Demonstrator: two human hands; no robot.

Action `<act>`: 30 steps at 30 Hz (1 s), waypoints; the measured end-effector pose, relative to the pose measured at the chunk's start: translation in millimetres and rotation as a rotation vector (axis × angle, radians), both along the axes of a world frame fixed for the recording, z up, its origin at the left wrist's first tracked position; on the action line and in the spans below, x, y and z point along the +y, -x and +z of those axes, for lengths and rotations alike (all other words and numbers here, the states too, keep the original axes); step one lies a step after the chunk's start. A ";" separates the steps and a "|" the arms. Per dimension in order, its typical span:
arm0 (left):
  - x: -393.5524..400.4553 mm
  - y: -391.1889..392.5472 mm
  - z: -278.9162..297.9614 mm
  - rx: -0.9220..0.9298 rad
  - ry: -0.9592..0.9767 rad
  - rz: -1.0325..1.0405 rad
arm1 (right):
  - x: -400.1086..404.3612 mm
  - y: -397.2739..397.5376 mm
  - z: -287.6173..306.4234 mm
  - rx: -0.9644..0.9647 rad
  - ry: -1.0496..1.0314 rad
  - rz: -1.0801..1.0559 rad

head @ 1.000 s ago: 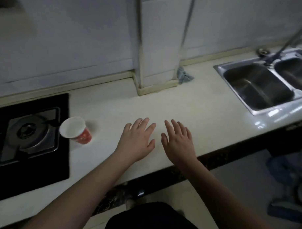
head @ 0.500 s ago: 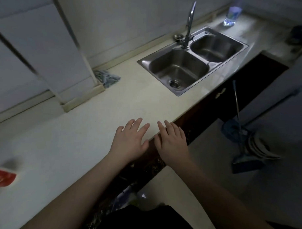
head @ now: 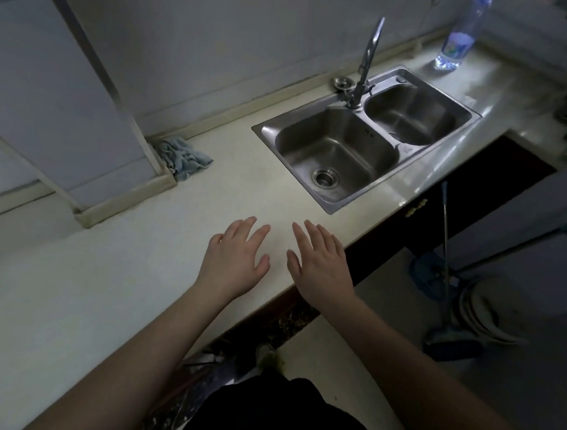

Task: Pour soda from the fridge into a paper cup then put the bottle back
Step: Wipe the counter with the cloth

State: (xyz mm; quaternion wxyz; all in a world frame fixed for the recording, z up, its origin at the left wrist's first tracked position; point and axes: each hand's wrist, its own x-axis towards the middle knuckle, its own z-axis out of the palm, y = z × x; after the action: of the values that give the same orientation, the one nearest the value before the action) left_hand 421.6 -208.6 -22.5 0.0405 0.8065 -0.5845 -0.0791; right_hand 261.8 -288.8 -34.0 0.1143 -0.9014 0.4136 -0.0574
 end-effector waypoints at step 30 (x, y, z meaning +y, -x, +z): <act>-72.1 -109.3 4.4 0.047 -0.077 0.693 | -189.8 -216.4 -19.0 0.067 -0.135 0.736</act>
State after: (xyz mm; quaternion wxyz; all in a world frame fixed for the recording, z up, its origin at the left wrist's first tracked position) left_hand 530.9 -280.7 -18.2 0.0477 0.9559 -0.2715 -0.1013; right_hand 478.2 -478.6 -52.9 0.1727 -0.9816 0.0683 0.0442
